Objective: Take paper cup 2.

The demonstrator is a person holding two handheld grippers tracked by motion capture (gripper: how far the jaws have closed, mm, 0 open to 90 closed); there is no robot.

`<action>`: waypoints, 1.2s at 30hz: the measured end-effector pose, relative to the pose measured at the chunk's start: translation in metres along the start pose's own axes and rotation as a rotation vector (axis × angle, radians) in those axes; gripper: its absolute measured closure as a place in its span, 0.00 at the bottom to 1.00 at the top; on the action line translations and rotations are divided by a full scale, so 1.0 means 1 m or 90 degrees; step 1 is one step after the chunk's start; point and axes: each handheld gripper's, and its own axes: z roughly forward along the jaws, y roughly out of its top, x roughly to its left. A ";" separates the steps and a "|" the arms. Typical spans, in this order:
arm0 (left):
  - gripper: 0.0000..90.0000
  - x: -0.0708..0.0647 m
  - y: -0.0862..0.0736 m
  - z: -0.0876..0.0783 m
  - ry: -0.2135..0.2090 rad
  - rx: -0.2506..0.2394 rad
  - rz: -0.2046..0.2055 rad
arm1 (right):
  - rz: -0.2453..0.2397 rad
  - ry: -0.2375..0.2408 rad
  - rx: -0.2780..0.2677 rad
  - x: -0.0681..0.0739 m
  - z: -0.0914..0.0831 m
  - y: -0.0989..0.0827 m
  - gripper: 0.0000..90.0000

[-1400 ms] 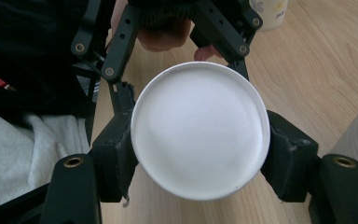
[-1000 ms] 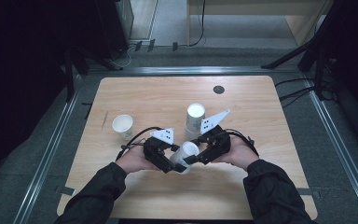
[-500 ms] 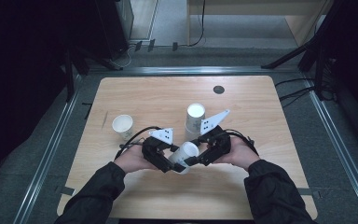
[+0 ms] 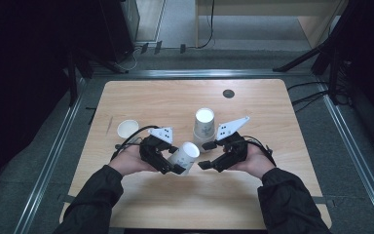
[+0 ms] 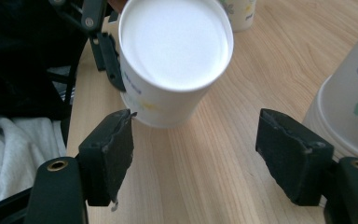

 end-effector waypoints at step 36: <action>0.33 -0.006 0.022 0.024 0.030 0.221 0.074 | -0.024 0.010 0.000 0.007 0.026 -0.002 0.31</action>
